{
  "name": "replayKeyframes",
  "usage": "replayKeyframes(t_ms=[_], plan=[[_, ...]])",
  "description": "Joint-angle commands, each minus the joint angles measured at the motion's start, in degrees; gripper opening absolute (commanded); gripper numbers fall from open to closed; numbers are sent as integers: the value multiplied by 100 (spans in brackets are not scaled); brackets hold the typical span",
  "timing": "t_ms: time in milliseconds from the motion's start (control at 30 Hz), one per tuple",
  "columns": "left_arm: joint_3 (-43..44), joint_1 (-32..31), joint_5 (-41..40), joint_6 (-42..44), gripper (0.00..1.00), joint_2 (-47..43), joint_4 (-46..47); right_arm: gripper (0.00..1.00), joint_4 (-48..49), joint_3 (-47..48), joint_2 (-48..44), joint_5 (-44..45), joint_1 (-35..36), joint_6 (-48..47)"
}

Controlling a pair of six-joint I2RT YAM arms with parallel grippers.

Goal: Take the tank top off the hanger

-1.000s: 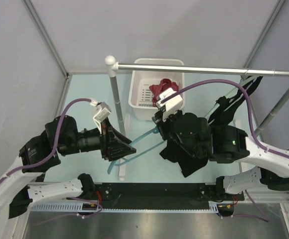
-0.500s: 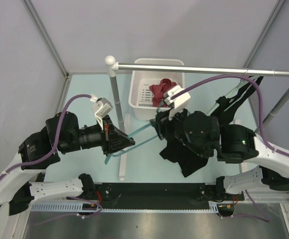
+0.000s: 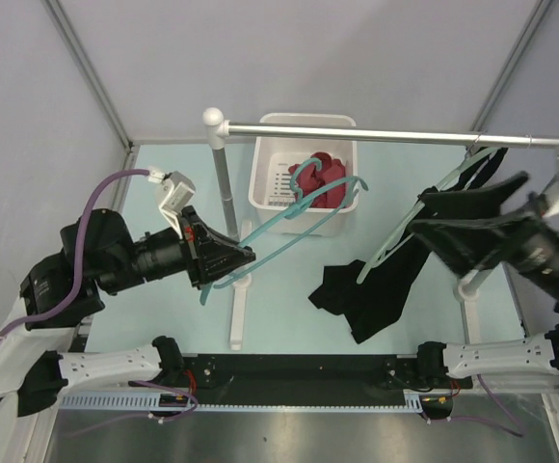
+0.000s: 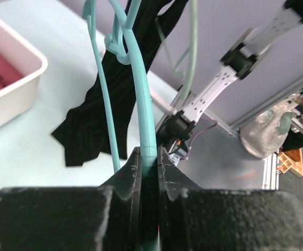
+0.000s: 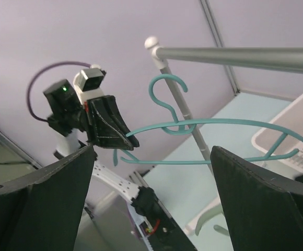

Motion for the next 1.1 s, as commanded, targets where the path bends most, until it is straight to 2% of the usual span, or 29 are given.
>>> replayKeyframes(t_ms=[0, 100, 200, 333, 567, 767, 1067], plan=[[455, 12, 414, 167, 0, 348, 752, 98, -52, -231, -669, 407, 2, 412], [631, 4, 607, 159, 0, 620, 980, 97, 89, -609, -1179, 539, -34, 544], [816, 4, 669, 141, 0, 866, 1261, 93, -121, -680, -1400, 977, -60, 650], [1053, -5, 555, 88, 0, 1209, 1437, 79, -333, -838, -1497, 1549, -78, 948], [1352, -172, 248, 71, 0, 1816, 1771, 75, -544, -830, -1207, 1972, -69, 1046], [1432, -304, 1, 79, 0, 2185, 2035, 64, -650, -882, -1268, 2411, -78, 1151], [1519, -348, -175, 115, 0, 2764, 2343, 61, -571, -1093, -1400, 2648, -69, 1195]])
